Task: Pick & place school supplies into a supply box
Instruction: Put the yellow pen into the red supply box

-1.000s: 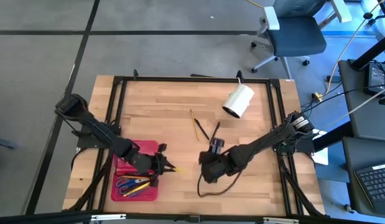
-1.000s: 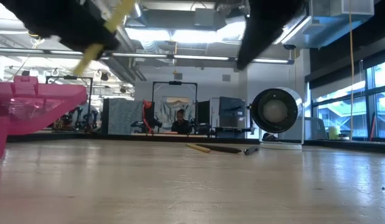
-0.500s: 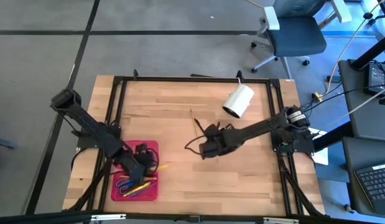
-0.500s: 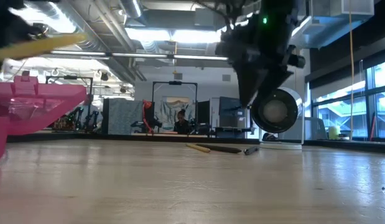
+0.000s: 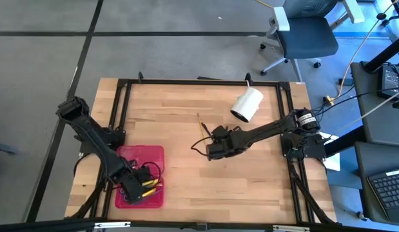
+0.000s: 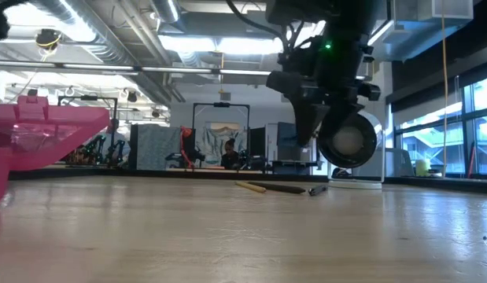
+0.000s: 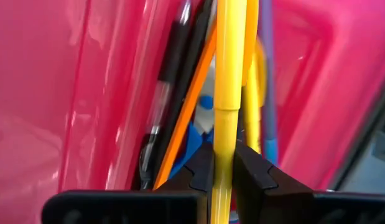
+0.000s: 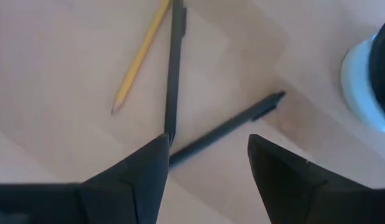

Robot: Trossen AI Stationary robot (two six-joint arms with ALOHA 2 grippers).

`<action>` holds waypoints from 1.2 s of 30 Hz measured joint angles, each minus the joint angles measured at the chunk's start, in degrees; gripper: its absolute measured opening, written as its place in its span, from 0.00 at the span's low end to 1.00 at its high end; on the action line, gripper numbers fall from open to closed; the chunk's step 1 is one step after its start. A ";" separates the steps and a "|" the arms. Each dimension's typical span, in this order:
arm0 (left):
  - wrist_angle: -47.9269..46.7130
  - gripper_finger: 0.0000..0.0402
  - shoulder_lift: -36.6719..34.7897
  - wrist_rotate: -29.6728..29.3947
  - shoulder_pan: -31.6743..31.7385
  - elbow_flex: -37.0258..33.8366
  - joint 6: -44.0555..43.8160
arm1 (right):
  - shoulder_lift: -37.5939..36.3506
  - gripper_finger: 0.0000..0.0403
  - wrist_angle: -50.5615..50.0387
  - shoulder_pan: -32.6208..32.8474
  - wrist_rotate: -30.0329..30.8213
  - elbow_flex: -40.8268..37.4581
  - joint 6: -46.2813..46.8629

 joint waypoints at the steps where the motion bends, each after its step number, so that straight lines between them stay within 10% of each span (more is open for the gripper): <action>1: -0.02 0.06 0.79 0.52 -0.24 0.00 -0.32 | 0.00 0.55 0.28 0.00 1.19 0.02 0.00; 36: 0.12 0.12 6.90 8.26 -0.55 0.24 5.05 | 0.33 0.55 10.49 -2.31 6.47 -14.56 19.61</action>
